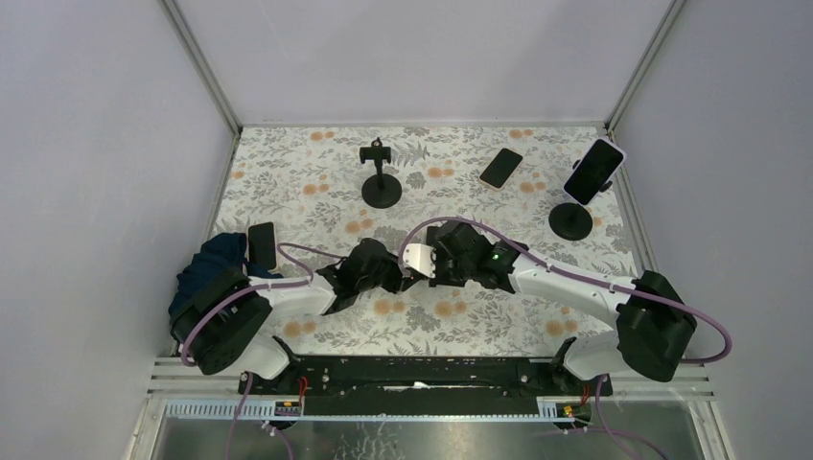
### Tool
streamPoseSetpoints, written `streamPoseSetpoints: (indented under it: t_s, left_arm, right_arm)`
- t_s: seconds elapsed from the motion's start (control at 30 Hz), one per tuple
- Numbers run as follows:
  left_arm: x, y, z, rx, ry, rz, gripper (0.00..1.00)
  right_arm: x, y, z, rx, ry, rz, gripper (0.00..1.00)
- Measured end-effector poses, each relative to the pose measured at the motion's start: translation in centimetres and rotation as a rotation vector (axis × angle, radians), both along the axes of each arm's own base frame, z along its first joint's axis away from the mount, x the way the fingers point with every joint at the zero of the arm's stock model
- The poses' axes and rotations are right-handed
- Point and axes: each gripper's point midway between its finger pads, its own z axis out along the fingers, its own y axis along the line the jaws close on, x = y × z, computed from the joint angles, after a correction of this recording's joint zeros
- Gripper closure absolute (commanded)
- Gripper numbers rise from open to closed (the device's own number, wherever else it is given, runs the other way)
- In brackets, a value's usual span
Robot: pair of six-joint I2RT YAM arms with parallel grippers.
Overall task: Place the phone on the phone stand
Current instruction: Move the phone stand to the center of the board.
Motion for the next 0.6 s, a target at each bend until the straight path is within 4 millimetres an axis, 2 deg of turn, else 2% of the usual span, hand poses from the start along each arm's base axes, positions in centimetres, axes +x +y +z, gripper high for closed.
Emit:
streamPoseSetpoints:
  t_s: [0.1,0.23,0.47,0.6]
  left_arm:
    - [0.1,-0.3,-0.3,-0.01,0.004,-0.003,0.94]
    - [0.1,-0.8,-1.2,-0.009,-0.003,-0.031,0.99]
    - [0.2,-0.6,-2.3,0.041,-0.089,-0.081,1.0]
    - [0.6,-0.2,-2.5,0.076,-0.148,-0.102,1.0]
  right_arm:
    - [-0.4,-0.4,-0.2,-0.016,0.004,0.018,0.74]
    - [-1.4,-0.8,-0.8,-0.03,0.049,0.044,0.55]
    - [-3.5,-0.6,-0.9,0.005,0.149,0.095,0.39]
    - [-3.6,-1.2,0.3,0.048,0.219,0.087,0.32]
